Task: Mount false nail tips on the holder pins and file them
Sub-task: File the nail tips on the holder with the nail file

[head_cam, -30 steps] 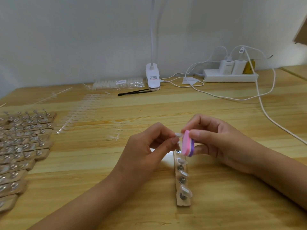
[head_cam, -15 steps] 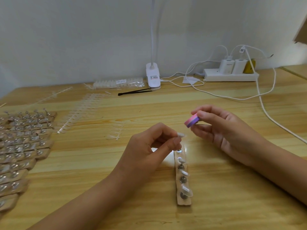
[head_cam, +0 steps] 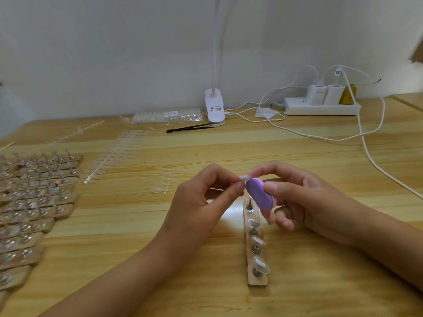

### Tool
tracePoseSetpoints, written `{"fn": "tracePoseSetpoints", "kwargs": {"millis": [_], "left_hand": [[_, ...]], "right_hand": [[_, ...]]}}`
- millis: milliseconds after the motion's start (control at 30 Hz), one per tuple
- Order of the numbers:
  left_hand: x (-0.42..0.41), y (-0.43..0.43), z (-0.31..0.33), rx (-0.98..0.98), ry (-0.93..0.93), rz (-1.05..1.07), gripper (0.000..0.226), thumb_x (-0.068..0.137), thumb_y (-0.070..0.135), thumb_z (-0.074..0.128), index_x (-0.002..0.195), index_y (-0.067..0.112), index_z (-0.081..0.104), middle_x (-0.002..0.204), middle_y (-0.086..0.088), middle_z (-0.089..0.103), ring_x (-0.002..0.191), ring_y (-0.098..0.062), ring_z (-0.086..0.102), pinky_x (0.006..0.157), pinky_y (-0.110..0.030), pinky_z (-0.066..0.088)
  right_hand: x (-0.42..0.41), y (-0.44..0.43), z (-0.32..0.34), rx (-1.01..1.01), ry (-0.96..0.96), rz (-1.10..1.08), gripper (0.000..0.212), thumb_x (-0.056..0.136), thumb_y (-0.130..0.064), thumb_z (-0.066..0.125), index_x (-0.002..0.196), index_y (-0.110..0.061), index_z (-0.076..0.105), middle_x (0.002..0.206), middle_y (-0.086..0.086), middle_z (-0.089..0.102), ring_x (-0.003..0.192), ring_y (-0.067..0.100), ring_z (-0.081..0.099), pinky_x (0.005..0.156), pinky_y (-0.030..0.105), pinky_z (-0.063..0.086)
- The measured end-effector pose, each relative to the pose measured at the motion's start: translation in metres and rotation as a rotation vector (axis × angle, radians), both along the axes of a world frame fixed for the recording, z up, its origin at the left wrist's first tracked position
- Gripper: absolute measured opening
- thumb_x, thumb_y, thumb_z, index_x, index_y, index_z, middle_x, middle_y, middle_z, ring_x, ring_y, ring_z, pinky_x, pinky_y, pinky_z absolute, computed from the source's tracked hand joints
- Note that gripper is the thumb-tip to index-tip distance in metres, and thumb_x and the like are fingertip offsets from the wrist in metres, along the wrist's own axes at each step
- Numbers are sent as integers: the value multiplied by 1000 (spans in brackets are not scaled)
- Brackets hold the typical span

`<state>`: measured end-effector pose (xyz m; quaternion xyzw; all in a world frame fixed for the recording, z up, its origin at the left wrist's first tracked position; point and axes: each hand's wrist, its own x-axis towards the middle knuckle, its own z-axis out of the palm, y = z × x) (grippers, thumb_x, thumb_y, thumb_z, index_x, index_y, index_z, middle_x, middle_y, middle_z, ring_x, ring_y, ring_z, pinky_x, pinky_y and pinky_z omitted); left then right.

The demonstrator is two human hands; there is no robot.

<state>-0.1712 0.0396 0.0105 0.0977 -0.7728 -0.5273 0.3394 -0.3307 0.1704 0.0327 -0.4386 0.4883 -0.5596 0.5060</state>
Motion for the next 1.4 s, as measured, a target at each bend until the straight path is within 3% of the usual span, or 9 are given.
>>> {"fn": "tracePoseSetpoints", "kwargs": {"millis": [433, 500, 600, 667, 867, 1067, 1200, 1300, 1400], "left_hand": [[0, 0, 4, 153, 40, 26, 11, 83, 31, 67, 92, 25, 68, 80, 4, 72, 80, -9, 69, 73, -18, 53], [1, 0, 6, 228, 57, 5, 10, 83, 27, 67, 92, 23, 69, 81, 1, 73, 81, -11, 71, 74, -19, 54], [2, 3, 8, 332, 66, -42, 8, 83, 24, 67, 90, 25, 71, 88, -2, 75, 88, -14, 72, 77, -19, 54], [1, 5, 8, 357, 56, -57, 11, 81, 26, 68, 90, 21, 71, 95, -2, 76, 93, -14, 72, 78, -18, 54], [-1, 10, 7, 349, 4, -98, 18, 79, 28, 68, 90, 15, 69, 89, -1, 76, 83, -10, 72, 75, -17, 54], [-3, 11, 6, 425, -14, -108, 15, 79, 25, 67, 89, 14, 69, 87, -3, 76, 78, -10, 71, 73, -17, 53], [-2, 10, 6, 433, -15, -129, 7, 78, 26, 67, 83, 23, 72, 84, -1, 76, 78, -11, 71, 74, -18, 54], [-1, 10, 7, 444, -26, -144, 16, 80, 25, 66, 91, 13, 68, 85, -2, 76, 78, -10, 70, 74, -17, 54], [-1, 10, 7, 434, -17, -154, 16, 81, 23, 65, 91, 11, 67, 83, 0, 75, 77, -9, 70, 73, -17, 54]], "right_hand": [[-2, -3, -4, -19, -198, -29, 39, 85, -27, 63, 123, -24, 66, 90, 9, 68, 82, 14, 68, 65, 21, 57], [-2, -1, -8, -224, 182, -215, 35, 85, -25, 68, 120, -25, 67, 100, 5, 68, 95, 15, 67, 76, 25, 56], [-7, 4, -10, -656, 1141, -443, 26, 90, -20, 67, 115, -21, 62, 112, 3, 61, 109, 21, 60, 90, 37, 51], [-11, 6, -9, -771, 1350, -451, 25, 91, -17, 64, 116, -17, 60, 117, 5, 57, 112, 23, 58, 93, 41, 48], [0, -1, -9, -865, 1451, -461, 26, 93, -17, 65, 118, -21, 56, 111, 0, 52, 99, 15, 54, 94, 22, 40], [-9, -5, -9, -680, 1206, -578, 24, 90, -9, 67, 113, -13, 64, 107, 3, 54, 100, 19, 57, 86, 48, 48], [-1, -7, -13, -776, 1242, -459, 23, 93, -15, 63, 115, -19, 62, 110, 2, 54, 103, 21, 58, 86, 42, 48], [-8, -6, -9, -671, 1171, -535, 24, 90, -11, 66, 114, -14, 62, 106, 7, 55, 101, 20, 58, 88, 45, 48], [-1, -3, -11, -762, 1194, -465, 24, 92, -14, 63, 115, -20, 61, 111, 0, 53, 106, 17, 57, 90, 36, 47]]}}
